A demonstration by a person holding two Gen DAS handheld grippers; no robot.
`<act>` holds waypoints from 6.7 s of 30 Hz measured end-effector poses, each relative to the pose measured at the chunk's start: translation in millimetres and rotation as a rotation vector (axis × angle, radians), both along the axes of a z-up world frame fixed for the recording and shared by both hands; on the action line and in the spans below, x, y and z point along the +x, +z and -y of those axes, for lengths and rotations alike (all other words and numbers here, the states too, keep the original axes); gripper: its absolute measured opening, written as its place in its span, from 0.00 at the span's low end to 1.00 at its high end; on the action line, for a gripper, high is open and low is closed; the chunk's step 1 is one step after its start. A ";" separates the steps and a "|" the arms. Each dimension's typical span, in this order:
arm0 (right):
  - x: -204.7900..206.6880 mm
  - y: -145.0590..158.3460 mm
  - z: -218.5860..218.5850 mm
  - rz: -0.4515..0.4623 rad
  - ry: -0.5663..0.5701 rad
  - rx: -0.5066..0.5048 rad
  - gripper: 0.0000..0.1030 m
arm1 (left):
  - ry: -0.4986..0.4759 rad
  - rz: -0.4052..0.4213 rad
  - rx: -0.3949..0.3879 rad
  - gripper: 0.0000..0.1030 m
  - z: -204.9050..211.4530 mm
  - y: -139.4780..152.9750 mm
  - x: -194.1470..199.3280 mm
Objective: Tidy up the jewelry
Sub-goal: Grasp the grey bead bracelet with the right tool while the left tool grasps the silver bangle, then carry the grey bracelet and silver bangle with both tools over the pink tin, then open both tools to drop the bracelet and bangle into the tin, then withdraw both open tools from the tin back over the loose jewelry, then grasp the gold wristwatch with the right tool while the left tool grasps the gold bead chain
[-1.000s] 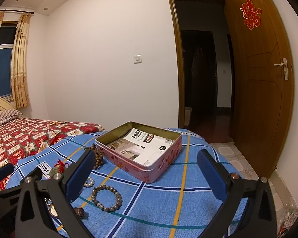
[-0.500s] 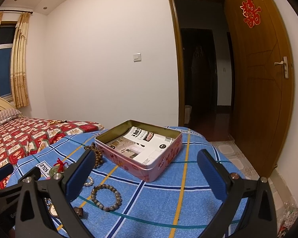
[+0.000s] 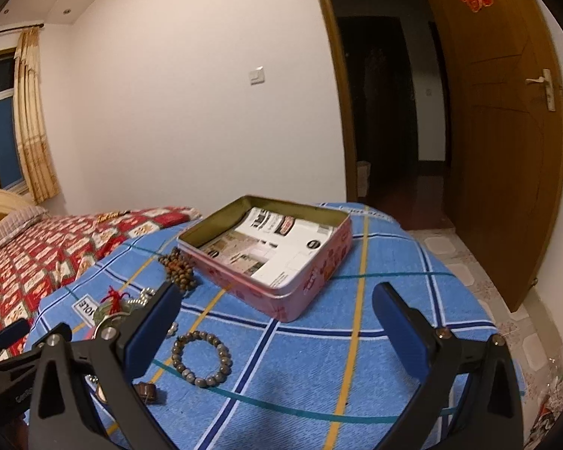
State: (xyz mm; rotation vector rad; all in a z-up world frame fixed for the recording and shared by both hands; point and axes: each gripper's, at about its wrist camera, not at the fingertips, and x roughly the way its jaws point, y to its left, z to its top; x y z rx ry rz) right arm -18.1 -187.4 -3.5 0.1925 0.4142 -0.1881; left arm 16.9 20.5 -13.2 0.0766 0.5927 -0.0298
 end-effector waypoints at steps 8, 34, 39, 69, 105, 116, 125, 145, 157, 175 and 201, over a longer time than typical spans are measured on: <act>17.1 -7.1 -7.8 -0.102 0.097 -0.001 1.00 | 0.004 -0.027 0.000 0.75 -2.0 -2.1 7.8; 79.6 -59.0 -55.2 -0.477 0.437 -0.143 0.74 | -0.258 -0.110 -0.106 0.75 -18.5 -4.2 27.8; 75.1 -55.7 -54.3 -0.462 0.455 -0.159 0.38 | -0.297 -0.162 -0.121 0.75 3.5 -11.7 49.4; 43.1 -10.1 11.6 -0.105 0.332 0.157 0.20 | -0.389 0.035 -0.272 0.09 18.6 34.6 41.6; 126.4 -10.9 89.3 -0.099 0.078 0.094 0.62 | -0.257 -0.098 -0.186 0.73 149.7 -0.6 160.3; 118.8 -5.8 92.8 -0.039 -0.005 0.062 0.77 | -0.181 0.016 -0.054 0.74 138.9 13.6 123.3; 109.7 -4.0 74.0 -0.016 0.009 -0.023 0.77 | -0.159 0.024 -0.019 0.74 123.3 10.9 95.5; 58.7 -8.8 38.2 -0.043 0.059 0.006 0.77 | -0.165 0.018 0.013 0.74 98.2 0.9 41.2; 37.7 -9.2 31.7 -0.032 0.056 0.042 0.77 | -0.168 0.013 0.024 0.74 83.3 -0.7 19.0; 7.2 -4.2 5.3 -0.035 0.165 0.072 0.77 | -0.145 -0.021 -0.017 0.74 19.4 2.2 -6.4; 48.4 -58.3 -128.7 -0.453 0.815 -0.182 0.75 | -0.042 -0.089 -0.073 0.74 -70.2 -5.3 -5.3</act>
